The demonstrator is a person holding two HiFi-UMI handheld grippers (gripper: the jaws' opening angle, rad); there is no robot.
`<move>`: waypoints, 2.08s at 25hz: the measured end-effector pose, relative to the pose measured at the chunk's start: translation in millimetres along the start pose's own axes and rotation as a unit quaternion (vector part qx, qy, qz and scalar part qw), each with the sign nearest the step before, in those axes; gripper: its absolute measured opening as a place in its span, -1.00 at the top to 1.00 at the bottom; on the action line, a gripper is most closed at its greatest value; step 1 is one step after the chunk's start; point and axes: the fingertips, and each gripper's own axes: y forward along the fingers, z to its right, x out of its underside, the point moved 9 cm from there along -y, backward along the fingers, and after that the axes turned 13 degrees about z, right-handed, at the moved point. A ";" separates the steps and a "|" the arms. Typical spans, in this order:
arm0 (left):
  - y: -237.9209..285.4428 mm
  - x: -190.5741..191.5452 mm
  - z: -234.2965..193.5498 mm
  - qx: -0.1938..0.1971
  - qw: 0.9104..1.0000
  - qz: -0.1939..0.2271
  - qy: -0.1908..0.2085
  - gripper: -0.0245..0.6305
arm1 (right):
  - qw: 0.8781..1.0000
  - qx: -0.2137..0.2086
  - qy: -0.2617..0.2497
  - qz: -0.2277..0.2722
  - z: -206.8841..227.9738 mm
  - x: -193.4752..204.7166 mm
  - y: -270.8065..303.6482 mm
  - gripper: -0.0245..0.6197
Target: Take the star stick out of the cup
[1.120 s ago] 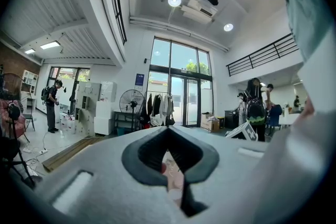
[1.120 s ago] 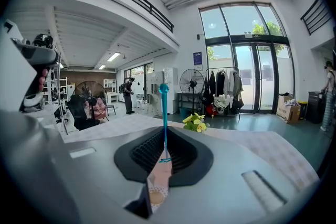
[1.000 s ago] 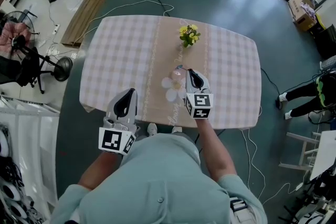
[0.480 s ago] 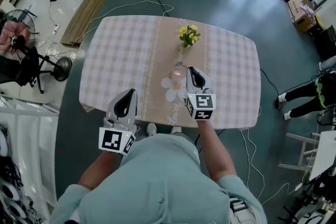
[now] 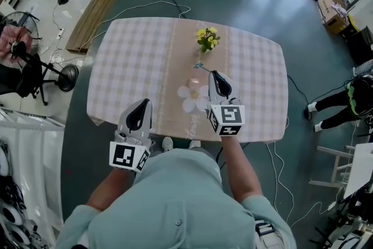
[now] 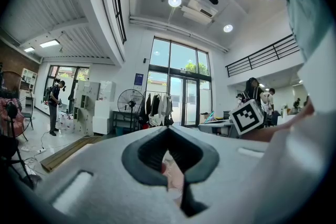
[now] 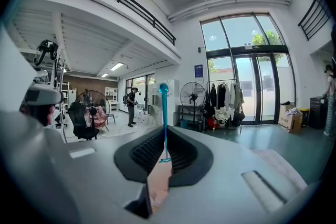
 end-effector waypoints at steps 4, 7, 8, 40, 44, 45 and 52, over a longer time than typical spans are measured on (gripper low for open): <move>-0.1 -0.4 1.6 0.002 1.000 0.001 -0.001 0.91 | 1.000 -0.001 -0.004 0.011 -0.5 -11.7 -2.9 0.88; 0.0 0.3 1.3 0.003 1.000 0.001 -0.001 0.91 | 1.000 -0.002 -0.004 0.016 -0.9 -16.4 -3.8 0.88; 0.0 0.5 0.9 0.003 1.000 0.001 -0.001 0.91 | 1.000 -0.002 -0.004 0.016 -1.0 -17.4 -4.1 0.88; -1.5 -0.2 -0.7 0.007 1.000 0.001 -0.003 0.91 | 0.998 -0.001 -0.029 0.061 -3.3 -63.4 -17.4 0.89; -2.6 0.5 0.7 0.008 1.000 0.002 -0.003 0.91 | 0.998 -0.002 -0.029 0.062 -4.1 -64.9 -19.8 0.88; -2.5 0.5 0.8 0.008 1.000 0.002 -0.003 0.91 | 0.998 -0.002 -0.030 0.063 -4.2 -65.7 -20.1 0.88; -2.5 0.0 0.6 0.007 1.000 0.003 -0.002 0.91 | 0.997 -0.007 -0.029 0.075 -6.4 -73.0 -21.2 0.88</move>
